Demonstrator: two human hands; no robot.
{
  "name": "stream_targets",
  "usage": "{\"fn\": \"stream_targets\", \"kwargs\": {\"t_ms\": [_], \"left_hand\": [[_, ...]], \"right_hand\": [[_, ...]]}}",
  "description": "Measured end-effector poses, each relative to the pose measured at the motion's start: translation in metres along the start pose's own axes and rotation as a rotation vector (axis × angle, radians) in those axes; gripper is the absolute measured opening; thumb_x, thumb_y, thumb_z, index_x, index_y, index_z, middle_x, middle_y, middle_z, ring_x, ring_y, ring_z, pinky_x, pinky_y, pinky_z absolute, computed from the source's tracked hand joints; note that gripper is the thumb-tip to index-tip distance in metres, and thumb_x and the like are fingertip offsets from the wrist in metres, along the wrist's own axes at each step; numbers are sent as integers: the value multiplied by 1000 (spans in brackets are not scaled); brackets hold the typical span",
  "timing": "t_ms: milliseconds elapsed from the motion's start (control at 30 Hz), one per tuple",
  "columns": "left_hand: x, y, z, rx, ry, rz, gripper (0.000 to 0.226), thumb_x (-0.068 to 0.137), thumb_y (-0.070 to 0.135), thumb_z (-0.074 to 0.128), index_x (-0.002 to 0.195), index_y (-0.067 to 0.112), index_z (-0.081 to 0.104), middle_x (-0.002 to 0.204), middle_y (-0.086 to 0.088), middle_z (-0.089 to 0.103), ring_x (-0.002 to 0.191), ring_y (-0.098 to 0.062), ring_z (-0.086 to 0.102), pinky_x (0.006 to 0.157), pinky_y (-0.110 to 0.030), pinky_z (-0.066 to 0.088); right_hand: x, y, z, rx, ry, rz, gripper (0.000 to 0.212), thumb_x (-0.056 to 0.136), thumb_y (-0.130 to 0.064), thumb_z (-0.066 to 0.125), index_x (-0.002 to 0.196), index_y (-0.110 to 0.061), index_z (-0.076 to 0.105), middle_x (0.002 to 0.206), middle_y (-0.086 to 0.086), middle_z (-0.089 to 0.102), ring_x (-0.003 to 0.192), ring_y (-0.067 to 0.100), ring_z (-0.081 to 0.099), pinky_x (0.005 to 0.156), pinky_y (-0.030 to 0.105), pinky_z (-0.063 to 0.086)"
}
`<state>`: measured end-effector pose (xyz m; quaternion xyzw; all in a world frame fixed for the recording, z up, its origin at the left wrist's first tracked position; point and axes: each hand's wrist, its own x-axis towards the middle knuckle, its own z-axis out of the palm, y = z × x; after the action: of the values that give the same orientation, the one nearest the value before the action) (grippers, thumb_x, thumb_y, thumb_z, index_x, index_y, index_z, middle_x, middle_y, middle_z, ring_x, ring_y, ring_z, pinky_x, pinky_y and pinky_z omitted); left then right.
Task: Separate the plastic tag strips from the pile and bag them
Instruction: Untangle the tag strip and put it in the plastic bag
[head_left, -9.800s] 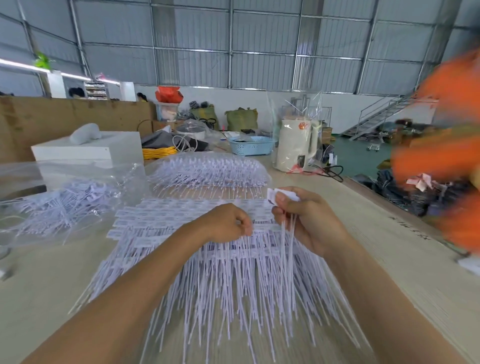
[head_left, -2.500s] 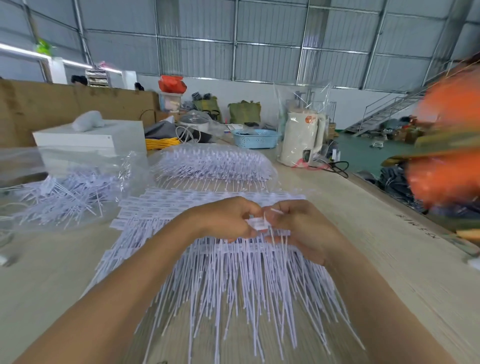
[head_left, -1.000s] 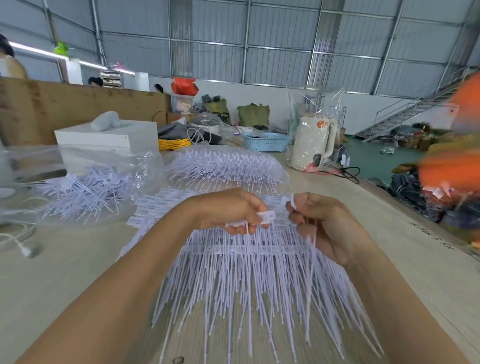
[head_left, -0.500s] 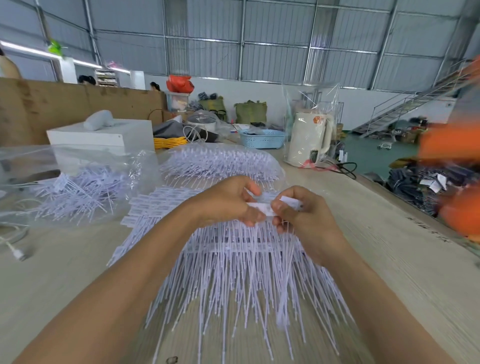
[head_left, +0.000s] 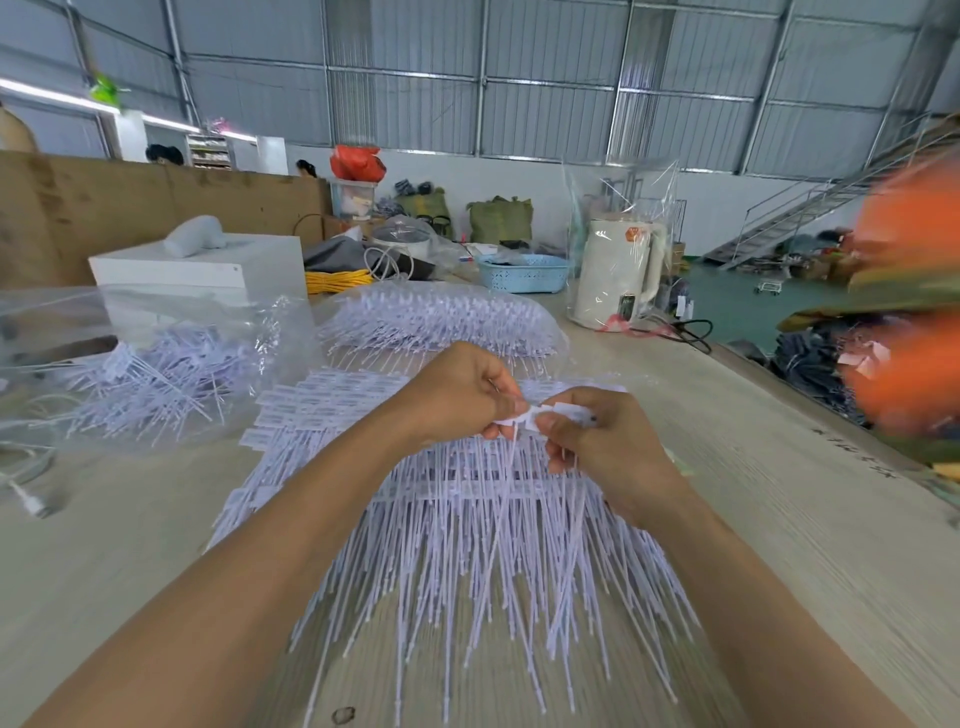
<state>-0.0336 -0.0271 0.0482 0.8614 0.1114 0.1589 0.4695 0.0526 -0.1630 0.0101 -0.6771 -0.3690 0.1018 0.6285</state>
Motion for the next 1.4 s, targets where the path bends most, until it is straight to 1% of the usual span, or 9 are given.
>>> {"fn": "stream_targets", "kwargs": {"t_ms": [200,367,500,700,800,900,1000,1167,1400], "left_hand": [[1,-1,1,-136,-2,-119,15,85,6,66,73,14,67,48,6,63,39,-1,49,44,-13,45],[0,-1,-2,-285,-61,-235,9,85,-1,64,79,6,68,49,-2,61,37,-5,43,36,-14,33],[0,1,-6,-452,-145,-302,12,87,-7,57,79,-2,65,49,-5,55,36,-3,36,34,-10,25],[-4,10,-16,-474,-280,-388,21,93,-7,44,76,0,55,39,3,46,29,0,32,30,-6,21],[-9,14,-28,-443,-385,-375,18,92,-2,47,78,-3,57,39,1,50,28,0,33,29,-6,23],[-9,7,-37,-340,-236,-297,12,87,-1,57,77,0,65,47,-2,55,33,-1,37,31,-8,26],[-7,1,-28,-218,-67,-193,5,88,6,62,86,10,65,53,0,60,42,-4,47,42,-12,38],[-6,12,-13,-209,-73,-51,13,91,4,57,85,13,64,57,-2,64,42,-5,51,41,-14,40],[-6,20,-9,-276,-19,-22,18,89,-4,55,96,12,56,52,-3,63,38,-7,50,38,-15,39]], "right_hand": [[0,-1,6,-114,114,-45,22,85,0,62,66,-10,59,47,2,50,36,5,46,39,16,37],[2,2,8,-231,152,-124,11,84,-3,64,76,-8,62,61,2,53,61,23,52,60,32,43],[0,3,9,-400,189,-297,17,81,7,62,75,-8,59,73,2,55,68,17,50,59,20,36],[-2,-1,13,-579,199,-534,12,77,12,62,75,1,63,78,13,60,69,21,52,60,20,34],[5,-1,-6,-595,261,-387,8,82,7,61,77,2,63,77,10,58,68,18,50,60,19,35],[9,-6,-35,90,241,53,10,87,1,60,76,0,62,64,9,53,54,17,47,46,21,39],[5,-16,-28,387,53,227,8,85,2,58,79,2,62,64,11,60,53,14,58,44,18,46],[4,-28,-13,460,-227,304,15,76,-9,63,87,1,64,95,20,71,92,32,69,70,42,59],[16,-41,1,290,-204,156,5,90,-8,59,86,-6,62,71,14,66,65,24,67,63,37,57]]}}
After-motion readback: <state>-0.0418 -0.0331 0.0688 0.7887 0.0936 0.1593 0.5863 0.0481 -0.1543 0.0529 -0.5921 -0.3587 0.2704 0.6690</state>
